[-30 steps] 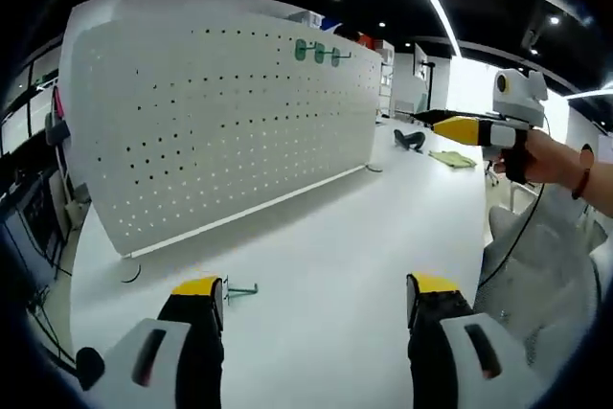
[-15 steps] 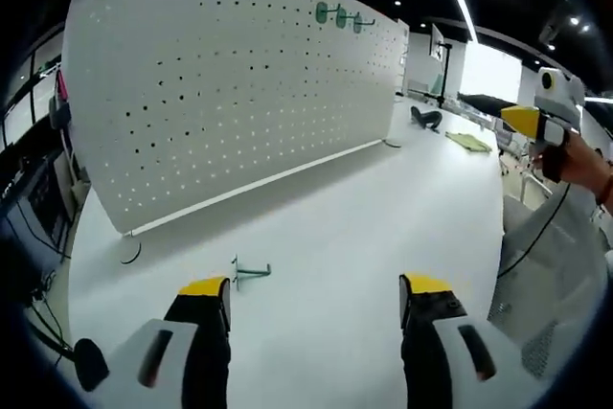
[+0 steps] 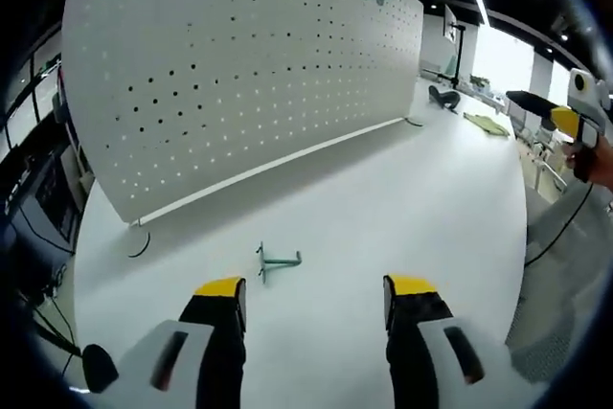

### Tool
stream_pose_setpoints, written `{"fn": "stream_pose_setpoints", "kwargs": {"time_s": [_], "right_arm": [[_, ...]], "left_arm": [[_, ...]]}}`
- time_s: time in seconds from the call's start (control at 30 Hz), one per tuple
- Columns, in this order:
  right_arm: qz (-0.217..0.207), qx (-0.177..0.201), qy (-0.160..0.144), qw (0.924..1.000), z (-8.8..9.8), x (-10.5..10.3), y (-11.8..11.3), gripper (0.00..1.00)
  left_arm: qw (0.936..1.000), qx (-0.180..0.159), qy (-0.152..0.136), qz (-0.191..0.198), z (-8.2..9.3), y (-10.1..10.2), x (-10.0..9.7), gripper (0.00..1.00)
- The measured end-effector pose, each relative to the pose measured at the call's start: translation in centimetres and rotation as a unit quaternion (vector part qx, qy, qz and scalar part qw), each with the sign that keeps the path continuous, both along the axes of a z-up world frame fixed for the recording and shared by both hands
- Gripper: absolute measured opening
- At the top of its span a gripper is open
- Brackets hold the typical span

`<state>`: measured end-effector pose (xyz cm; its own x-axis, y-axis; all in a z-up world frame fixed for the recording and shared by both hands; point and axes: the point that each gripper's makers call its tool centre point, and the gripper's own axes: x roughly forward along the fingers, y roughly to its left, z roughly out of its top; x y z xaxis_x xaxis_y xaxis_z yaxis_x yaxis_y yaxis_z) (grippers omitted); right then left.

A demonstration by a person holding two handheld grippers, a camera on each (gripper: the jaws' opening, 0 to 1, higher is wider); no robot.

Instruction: Insert the hook assembly into the mounting plate slot until the hook locks in place.

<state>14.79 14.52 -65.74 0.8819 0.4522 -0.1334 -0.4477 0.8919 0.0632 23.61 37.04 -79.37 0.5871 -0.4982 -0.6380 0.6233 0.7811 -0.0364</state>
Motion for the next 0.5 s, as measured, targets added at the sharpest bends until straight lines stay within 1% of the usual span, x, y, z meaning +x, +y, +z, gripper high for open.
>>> {"fn": "stream_pose_setpoints", "kwargs": {"time_s": [0.1,0.17,0.23,0.27,0.3,0.37,0.4,0.47,0.5], "right_arm": [[0.002,-0.002,0.0,1.0,-0.1,-0.2,0.1,0.62],[-0.001,-0.001,0.004,1.0,-0.3,-0.3,0.0,0.62],[-0.003,-0.003,0.006,1.0,-0.4,-0.4,-0.1,0.61],[-0.004,0.006,0.009,0.9999,-0.5,-0.4,-0.1,0.61],[-0.003,0.014,0.012,0.9998,-0.5,-0.5,0.0,0.61],[-0.001,0.001,0.011,0.9999,-0.6,-0.7,0.0,0.61],[-0.003,0.002,0.013,0.9999,-0.6,-0.7,0.0,0.6],[-0.005,0.014,0.015,0.9998,-0.6,-0.8,-0.1,0.6],[-0.008,0.019,0.012,0.9997,-0.4,-0.9,-0.2,0.6]], "left_arm": [[1.0,0.005,-0.002,0.003,-0.4,0.3,0.3,0.54],[0.9999,0.009,0.007,-0.001,-1.0,0.4,0.5,0.52],[0.9999,0.009,0.011,0.003,-1.4,0.5,0.8,0.48],[0.9998,0.006,0.018,0.009,-1.7,0.6,1.0,0.47],[0.9997,0.007,0.019,0.011,-1.8,0.6,1.1,0.46],[0.9999,0.009,0.011,0.007,-1.7,0.3,1.3,0.46],[0.9998,0.009,0.013,0.008,-1.8,0.2,1.4,0.46],[0.9997,0.002,0.022,0.011,-2.1,0.2,1.6,0.45],[0.9993,-0.009,0.029,0.02,-2.1,0.1,1.8,0.44]]}}
